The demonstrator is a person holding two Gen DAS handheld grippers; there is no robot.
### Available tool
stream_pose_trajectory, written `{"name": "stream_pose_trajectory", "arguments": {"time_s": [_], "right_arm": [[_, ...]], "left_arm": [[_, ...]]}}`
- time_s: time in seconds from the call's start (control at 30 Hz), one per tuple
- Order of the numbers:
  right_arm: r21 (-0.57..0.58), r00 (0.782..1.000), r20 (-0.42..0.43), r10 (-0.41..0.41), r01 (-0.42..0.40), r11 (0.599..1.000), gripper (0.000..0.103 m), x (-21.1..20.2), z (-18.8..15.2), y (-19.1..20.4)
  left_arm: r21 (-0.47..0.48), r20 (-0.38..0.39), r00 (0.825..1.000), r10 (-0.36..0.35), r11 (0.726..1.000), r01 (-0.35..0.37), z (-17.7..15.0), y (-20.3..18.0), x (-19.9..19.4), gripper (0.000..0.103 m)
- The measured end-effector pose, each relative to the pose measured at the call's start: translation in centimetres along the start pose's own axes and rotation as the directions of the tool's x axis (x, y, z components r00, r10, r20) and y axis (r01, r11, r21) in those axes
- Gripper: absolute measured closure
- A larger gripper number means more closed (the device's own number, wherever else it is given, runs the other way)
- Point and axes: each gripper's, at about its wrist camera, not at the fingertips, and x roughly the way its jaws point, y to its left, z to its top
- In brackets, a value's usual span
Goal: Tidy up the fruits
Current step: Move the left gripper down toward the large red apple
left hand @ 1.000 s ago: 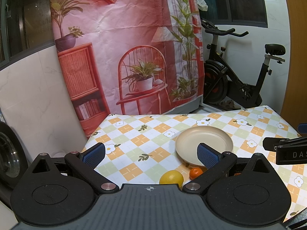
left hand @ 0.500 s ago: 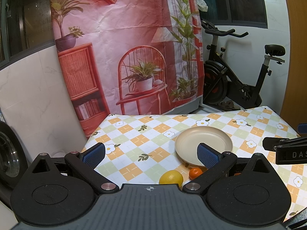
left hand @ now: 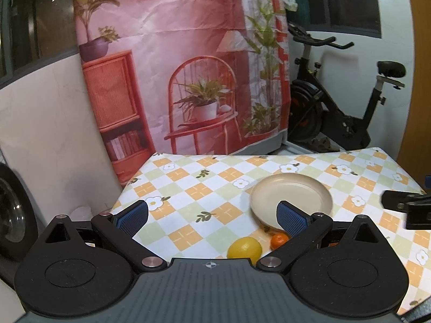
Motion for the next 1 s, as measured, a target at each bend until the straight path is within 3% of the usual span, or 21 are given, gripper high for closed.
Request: {"name": "stream_pose_trajectory", "arguments": {"time_s": [0.23,0.4,0.63,1.0], "right_arm": [[0.002,1.0,0.0,-0.009,0.009,1.0,0.0,3.4,-1.1,-2.5],[0.029,0.998,-0.027,0.06,-0.059,0.998,0.0,6.1,-2.1,-3.8],[0.0,0.987,0.015,0.161,-0.161,0.987,0.0,7.9,-2.9,-3.5],[-0.074,0.984,-0.031,0.178,-0.18,0.981,0.0,9.2,-5.2,-1.9]], "left_arm": [[-0.078,-0.016,1.0,0.021,0.997,-0.022,-1.1,2.3,3.3,0.009],[-0.077,-0.011,1.0,0.005,0.997,-0.006,-1.9,2.8,5.0,0.01],[-0.128,-0.047,0.997,-0.064,0.99,0.057,-3.1,3.1,7.0,0.012],[-0.122,-0.094,0.985,-0.146,0.983,0.134,-4.9,2.2,8.5,0.014]]}}
